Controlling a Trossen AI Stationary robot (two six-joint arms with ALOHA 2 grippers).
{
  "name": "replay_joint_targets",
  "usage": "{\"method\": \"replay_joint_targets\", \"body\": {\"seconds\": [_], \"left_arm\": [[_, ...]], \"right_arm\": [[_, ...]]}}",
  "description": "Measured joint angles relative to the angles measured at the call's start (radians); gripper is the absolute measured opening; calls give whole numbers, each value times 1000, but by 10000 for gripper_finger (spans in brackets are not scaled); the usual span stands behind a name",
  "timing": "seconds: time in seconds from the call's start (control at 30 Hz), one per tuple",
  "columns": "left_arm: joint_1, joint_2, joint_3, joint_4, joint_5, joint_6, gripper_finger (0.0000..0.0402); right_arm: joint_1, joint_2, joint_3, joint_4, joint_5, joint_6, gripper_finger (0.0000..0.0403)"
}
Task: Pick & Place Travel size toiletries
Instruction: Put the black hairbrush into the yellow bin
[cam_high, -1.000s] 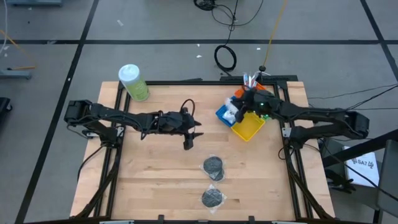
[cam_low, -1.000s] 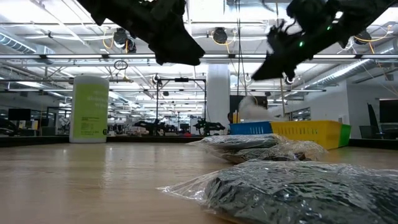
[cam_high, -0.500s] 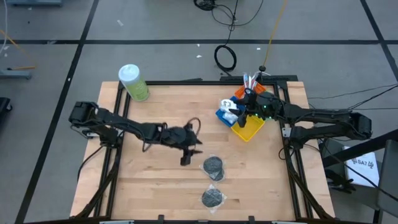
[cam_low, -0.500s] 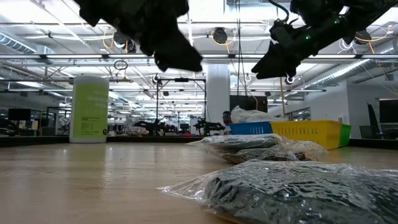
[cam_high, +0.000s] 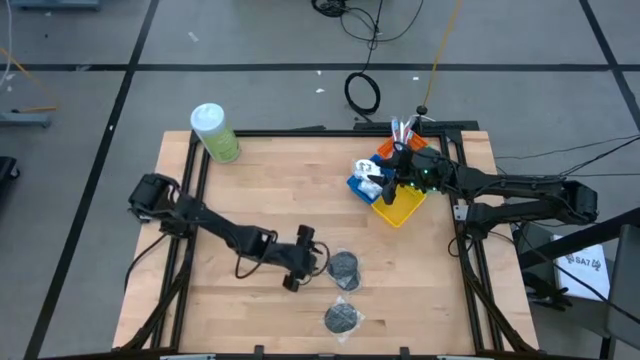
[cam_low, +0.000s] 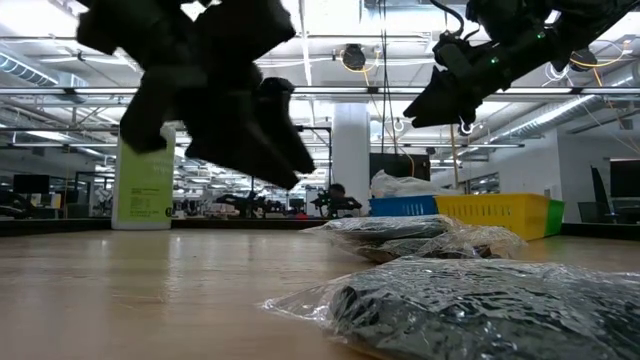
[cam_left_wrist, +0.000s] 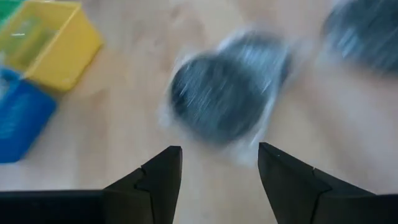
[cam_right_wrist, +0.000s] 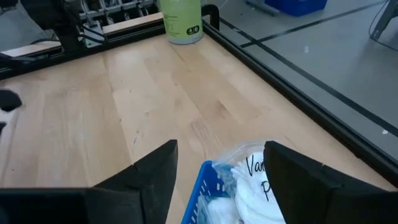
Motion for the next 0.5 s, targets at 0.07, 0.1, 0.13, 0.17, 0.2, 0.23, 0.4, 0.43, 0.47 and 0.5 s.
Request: {"method": "replay_joint_targets", "body": {"seconds": [0.07,0.1,0.13,0.17,0.2,0.23,0.4,0.43,0.47,0.5], "left_arm": [[-10,3,0,-45,-74,39,207],[-12,10,0,-55,-91,46,205],[-12,17,0,-61,-98,46,203],[-14,24,0,-71,-97,45,201],[-17,37,0,-65,-96,44,198],[-22,51,0,-47,-96,48,195],[-54,128,0,-20,-111,142,180],[-61,135,1,-7,-125,151,177],[-67,149,1,17,-140,160,173],[-72,161,1,44,-154,174,170]], "right_arm": [[0,0,0,0,0,13,228],[0,0,0,-3,0,24,228],[0,0,0,-6,0,34,228],[1,0,0,-8,0,44,227],[2,0,0,-9,0,52,226],[3,0,0,-11,0,54,225],[4,0,0,-23,0,77,222],[4,0,0,-23,0,80,223],[4,0,0,-23,0,82,223],[5,0,0,-24,0,82,223]]}}
